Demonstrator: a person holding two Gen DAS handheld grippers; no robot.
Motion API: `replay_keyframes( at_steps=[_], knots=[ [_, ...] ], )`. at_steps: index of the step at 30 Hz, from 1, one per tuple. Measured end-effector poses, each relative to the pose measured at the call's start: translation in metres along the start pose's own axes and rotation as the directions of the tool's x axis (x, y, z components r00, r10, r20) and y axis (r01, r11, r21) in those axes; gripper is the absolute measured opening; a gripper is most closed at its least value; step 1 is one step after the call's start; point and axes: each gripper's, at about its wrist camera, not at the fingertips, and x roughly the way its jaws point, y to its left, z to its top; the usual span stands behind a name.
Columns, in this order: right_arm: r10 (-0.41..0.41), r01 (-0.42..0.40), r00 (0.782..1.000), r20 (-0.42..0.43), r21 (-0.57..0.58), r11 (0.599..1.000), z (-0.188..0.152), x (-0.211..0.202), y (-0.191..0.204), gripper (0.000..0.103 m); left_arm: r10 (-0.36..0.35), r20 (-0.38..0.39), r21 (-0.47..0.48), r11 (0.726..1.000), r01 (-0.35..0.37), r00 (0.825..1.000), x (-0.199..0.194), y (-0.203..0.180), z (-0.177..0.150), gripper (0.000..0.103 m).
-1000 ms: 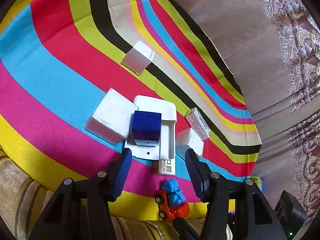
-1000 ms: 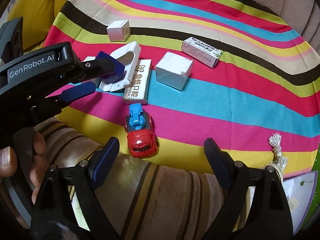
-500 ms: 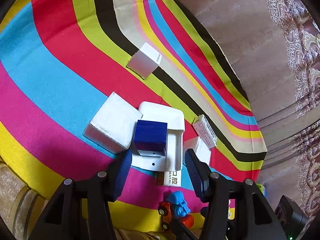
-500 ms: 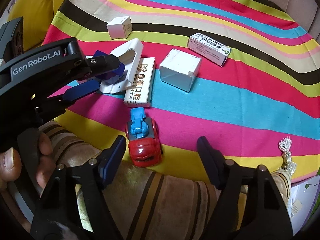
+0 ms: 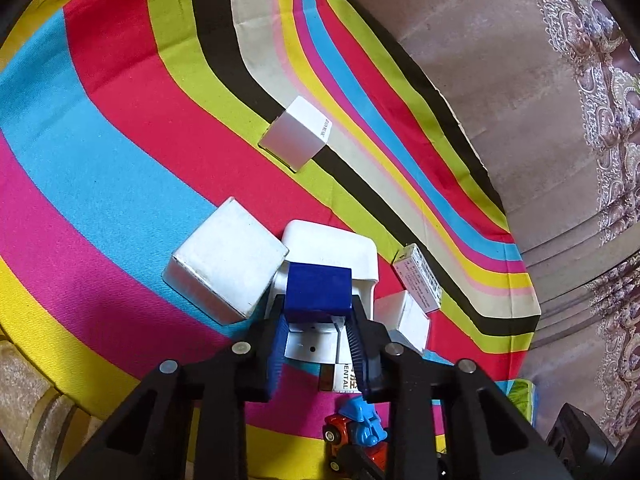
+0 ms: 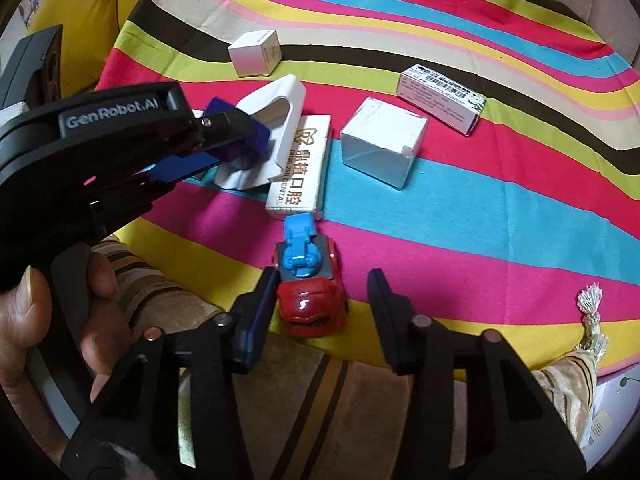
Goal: Organize rigid objects
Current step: 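Grasp the red toy car with right tool while left grasps the blue cube, then carry the car and blue cube into the storage box and open both tools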
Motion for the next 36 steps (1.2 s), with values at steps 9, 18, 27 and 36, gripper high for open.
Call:
replay_keyframes(
  at_steps=[9,18,27,36],
  knots=[
    [0.025,-0.025,1.0,0.015,-0.002,1.0,-0.005,-0.002,0.0,0.038,-0.041,0.018,0.026,0.999,0.04,0.999,-0.009,-0.005,-0.005,0.029],
    [0.008,-0.009,0.998,0.07,0.018,1.0,-0.016,-0.02,-0.002,0.037,-0.089,0.03,0.035,0.996,0.087,0.996,-0.023,-0.006,-0.011,0.029],
    [-0.003,-0.004,0.993,0.119,0.052,0.999,-0.026,-0.04,-0.009,0.036,-0.116,0.037,0.037,0.993,0.114,0.993,-0.035,-0.007,-0.017,0.029],
    [-0.031,0.011,0.983,0.181,0.107,0.994,-0.04,-0.073,-0.031,0.036,-0.174,0.009,0.062,0.983,0.173,0.985,-0.043,-0.024,-0.032,0.029]
  ],
)
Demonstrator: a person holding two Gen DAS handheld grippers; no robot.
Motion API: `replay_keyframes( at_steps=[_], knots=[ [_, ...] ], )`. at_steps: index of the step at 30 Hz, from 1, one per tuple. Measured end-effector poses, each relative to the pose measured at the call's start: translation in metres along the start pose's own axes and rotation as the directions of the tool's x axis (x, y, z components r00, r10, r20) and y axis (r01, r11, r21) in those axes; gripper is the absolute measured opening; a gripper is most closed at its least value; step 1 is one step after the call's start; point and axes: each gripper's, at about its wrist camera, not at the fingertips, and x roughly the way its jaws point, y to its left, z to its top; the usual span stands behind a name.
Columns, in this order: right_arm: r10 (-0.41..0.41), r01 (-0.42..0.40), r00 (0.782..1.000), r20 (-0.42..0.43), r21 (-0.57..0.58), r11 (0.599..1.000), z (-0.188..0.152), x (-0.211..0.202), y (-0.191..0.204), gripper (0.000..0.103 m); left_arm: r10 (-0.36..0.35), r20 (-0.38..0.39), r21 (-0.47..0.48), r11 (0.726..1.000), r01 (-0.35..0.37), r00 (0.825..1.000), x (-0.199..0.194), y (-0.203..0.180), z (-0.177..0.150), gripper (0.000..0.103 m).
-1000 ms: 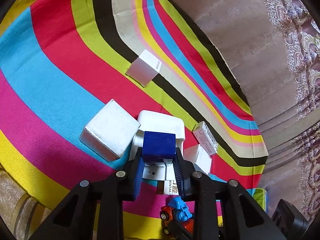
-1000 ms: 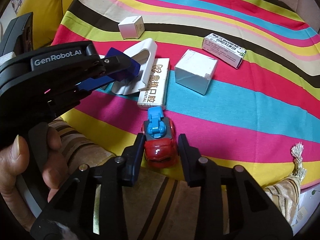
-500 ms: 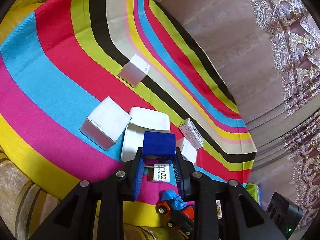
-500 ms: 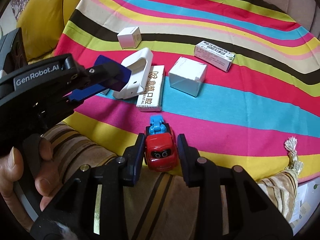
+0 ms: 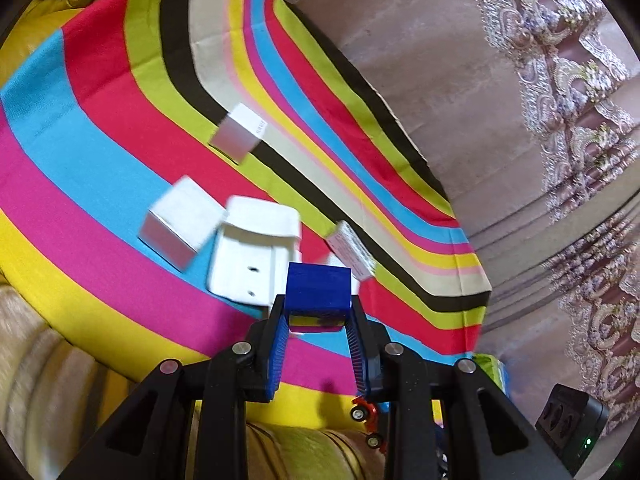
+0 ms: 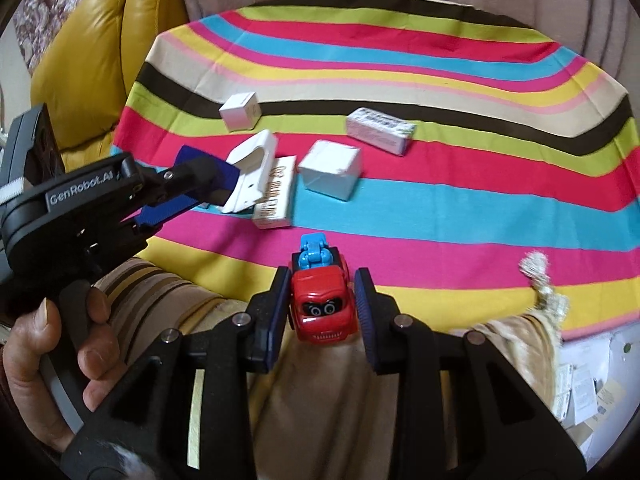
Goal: Organize rigid objects
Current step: 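Carry the car and blue cube into the storage box and open both tools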
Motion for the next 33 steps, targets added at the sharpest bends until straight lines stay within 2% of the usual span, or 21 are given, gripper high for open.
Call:
replay_keyframes(
  at_steps=[8,13,21,25,29,33],
  knots=[
    [-0.081,0.074,0.996,0.046,0.129,0.989,-0.016,-0.042,-0.064,0.036,-0.108,-0.085,0.08,0.99,0.114,0.991,0.007,-0.049,-0.036,0.029],
    [-0.199,0.185,0.979,0.036,0.233,0.955,-0.041,-0.074,-0.123,0.036,-0.172,-0.194,0.169,0.964,0.206,0.966,0.019,-0.095,-0.075,0.029],
    [-0.35,0.342,0.935,-0.05,0.381,0.859,-0.095,-0.112,-0.209,0.036,-0.227,-0.376,0.326,0.875,0.357,0.899,0.029,-0.161,-0.144,0.029],
    [-0.387,0.386,0.918,-0.091,0.436,0.813,-0.122,-0.125,-0.237,0.036,-0.214,-0.464,0.397,0.817,0.418,0.86,0.032,-0.186,-0.179,0.029],
    [-0.404,0.41,0.907,-0.122,0.483,0.774,-0.142,-0.135,-0.258,0.036,-0.19,-0.525,0.447,0.768,0.459,0.83,0.029,-0.199,-0.205,0.029],
    [-0.422,0.438,0.893,-0.156,0.515,0.737,-0.157,-0.143,-0.272,0.037,-0.159,-0.57,0.474,0.738,0.48,0.806,0.031,-0.204,-0.221,0.031]
  ],
)
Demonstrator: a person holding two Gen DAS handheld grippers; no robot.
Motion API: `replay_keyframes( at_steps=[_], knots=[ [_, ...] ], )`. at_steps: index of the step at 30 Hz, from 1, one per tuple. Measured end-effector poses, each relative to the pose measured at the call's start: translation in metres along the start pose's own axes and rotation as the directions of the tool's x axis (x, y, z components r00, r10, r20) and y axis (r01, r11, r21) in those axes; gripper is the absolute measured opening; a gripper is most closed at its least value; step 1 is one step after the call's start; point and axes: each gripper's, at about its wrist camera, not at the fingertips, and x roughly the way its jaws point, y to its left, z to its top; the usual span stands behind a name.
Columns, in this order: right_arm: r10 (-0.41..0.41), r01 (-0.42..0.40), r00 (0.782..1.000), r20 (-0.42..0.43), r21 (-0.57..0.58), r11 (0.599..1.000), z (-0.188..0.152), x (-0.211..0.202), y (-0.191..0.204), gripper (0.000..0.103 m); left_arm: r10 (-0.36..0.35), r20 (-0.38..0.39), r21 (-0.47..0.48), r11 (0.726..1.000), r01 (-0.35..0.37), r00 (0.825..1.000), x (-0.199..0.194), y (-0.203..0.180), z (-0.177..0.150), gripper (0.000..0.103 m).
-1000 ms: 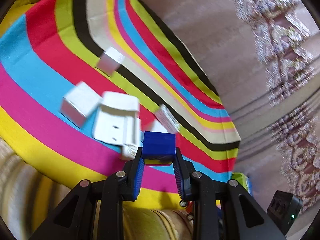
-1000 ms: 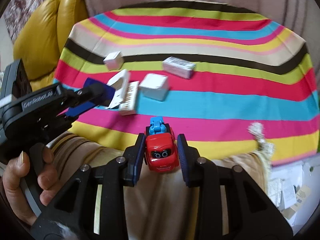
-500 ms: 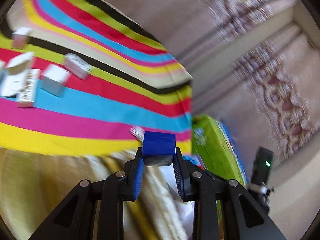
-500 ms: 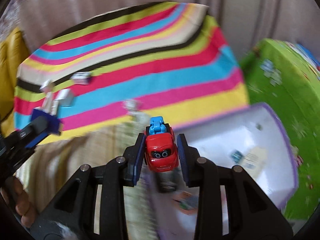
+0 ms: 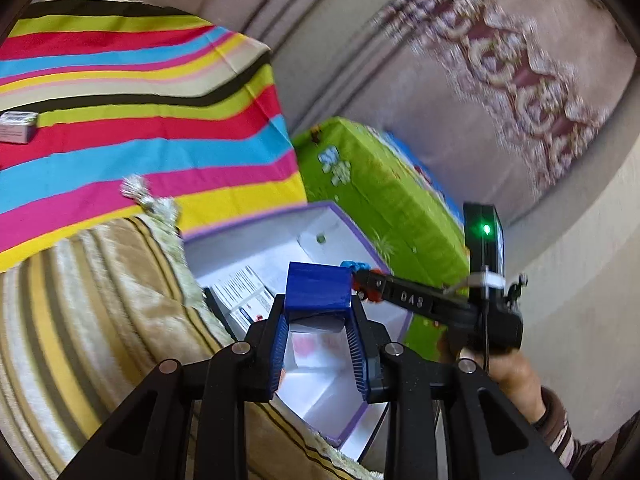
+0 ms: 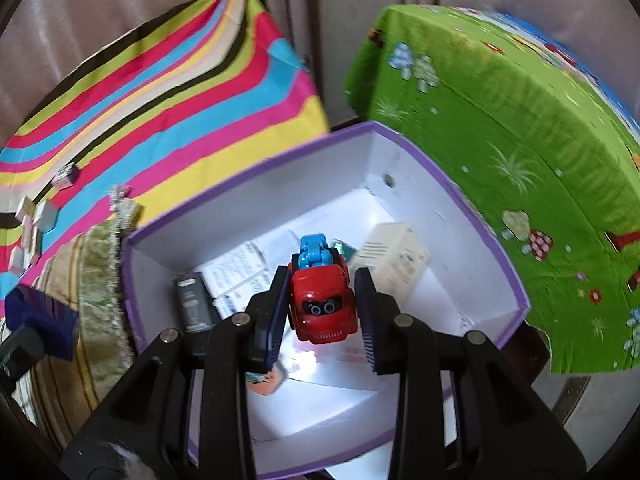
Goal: Organize rigid objects
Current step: 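Carry the car and blue cube into the storage box and open both tools, then move both tools back over the remaining items on the cloth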
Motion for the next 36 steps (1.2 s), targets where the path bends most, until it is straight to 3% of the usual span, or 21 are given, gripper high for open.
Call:
replay_keyframes(
  at_steps=[4,8,14,19,23,28,36],
  knots=[
    [-0.026,0.027,0.999,-0.024,0.047,0.999,-0.002,0.004,-0.012,0.038,0.012,-0.022,-0.036,0.999,-0.013,1.0,0.0,0.007,-0.001,0.054],
    [-0.02,0.021,1.0,-0.017,0.058,0.998,-0.004,0.001,-0.01,0.054,0.013,-0.002,-0.078,0.997,-0.013,1.0,-0.009,0.017,0.0,0.055],
    [-0.005,0.006,1.0,-0.014,0.023,1.0,-0.004,-0.001,0.005,0.058,0.05,0.023,-0.08,0.996,-0.048,0.999,-0.012,0.021,0.004,0.057],
    [0.011,-0.01,1.0,-0.02,0.022,1.0,-0.004,0.002,0.013,0.062,0.092,0.047,-0.068,0.994,-0.089,0.995,-0.018,0.022,0.006,0.069],
    [0.017,-0.017,1.0,-0.016,-0.006,1.0,-0.005,0.0,0.024,0.062,0.155,0.06,-0.076,0.986,-0.15,0.986,-0.029,0.031,0.007,0.07],
    [0.038,-0.038,0.999,-0.012,-0.029,0.999,-0.004,-0.003,0.041,0.062,0.263,0.065,-0.098,0.962,-0.256,0.963,-0.046,0.048,0.009,0.07],
    [0.069,-0.069,0.998,-0.005,-0.091,0.993,-0.003,-0.007,0.072,0.063,0.452,0.082,-0.162,0.885,-0.436,0.888,-0.074,0.079,0.012,0.07]
  ],
)
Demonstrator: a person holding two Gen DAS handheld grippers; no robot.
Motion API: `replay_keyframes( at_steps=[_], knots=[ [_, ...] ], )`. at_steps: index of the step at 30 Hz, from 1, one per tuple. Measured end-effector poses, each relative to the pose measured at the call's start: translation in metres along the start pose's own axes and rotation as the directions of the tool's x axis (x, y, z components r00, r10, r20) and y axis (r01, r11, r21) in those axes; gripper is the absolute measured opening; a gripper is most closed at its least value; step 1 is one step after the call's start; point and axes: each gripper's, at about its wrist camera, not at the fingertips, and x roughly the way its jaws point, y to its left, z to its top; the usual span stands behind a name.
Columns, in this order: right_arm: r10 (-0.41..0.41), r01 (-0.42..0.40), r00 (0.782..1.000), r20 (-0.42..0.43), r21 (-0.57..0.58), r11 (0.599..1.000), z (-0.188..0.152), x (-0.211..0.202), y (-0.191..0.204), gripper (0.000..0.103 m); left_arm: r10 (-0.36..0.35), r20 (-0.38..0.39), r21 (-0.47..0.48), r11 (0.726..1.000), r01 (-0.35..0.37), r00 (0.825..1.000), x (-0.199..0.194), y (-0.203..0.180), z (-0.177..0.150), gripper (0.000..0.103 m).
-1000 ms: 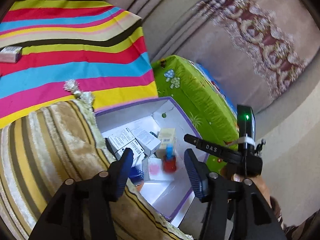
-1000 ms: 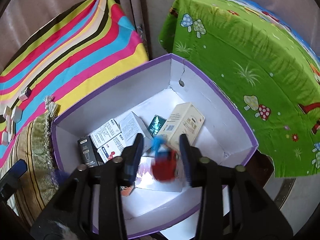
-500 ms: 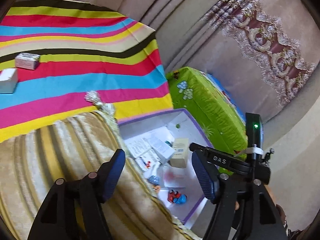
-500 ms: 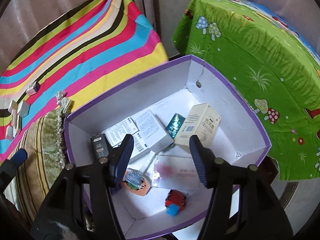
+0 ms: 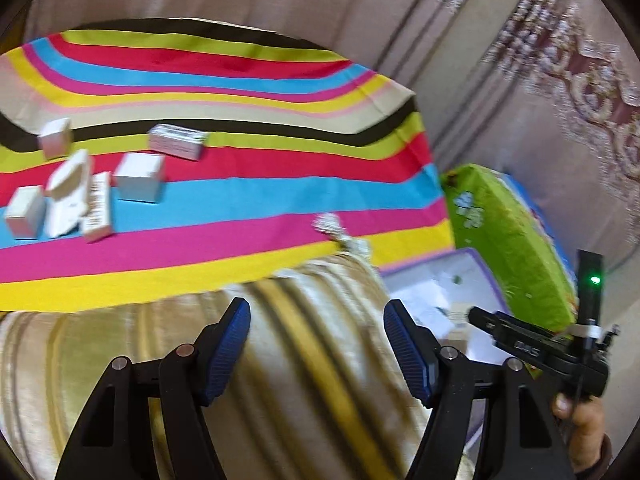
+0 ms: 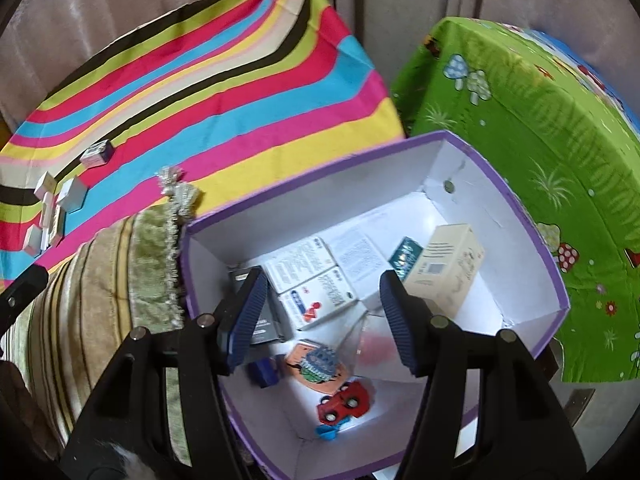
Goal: Organize rigid objects
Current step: 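Move both tools back over the remaining items on the cloth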
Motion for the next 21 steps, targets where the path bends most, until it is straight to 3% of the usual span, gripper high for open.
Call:
replay_keyframes(
  at_steps=[15,21],
  knots=[
    [0.065,-0.066,0.998,-0.008,-0.091,0.994,0.005,0.002,0.058,0.064,0.112,0.005,-0.069,0.991,-0.111,0.994,-0.008,0.043,0.008,0.07],
    [0.105,-0.104,0.994,-0.002,-0.146,0.984,0.01,0.004,0.092,0.065,0.162,0.023,-0.143,0.977,-0.157,0.987,-0.021,0.085,0.014,0.07]
  ],
)
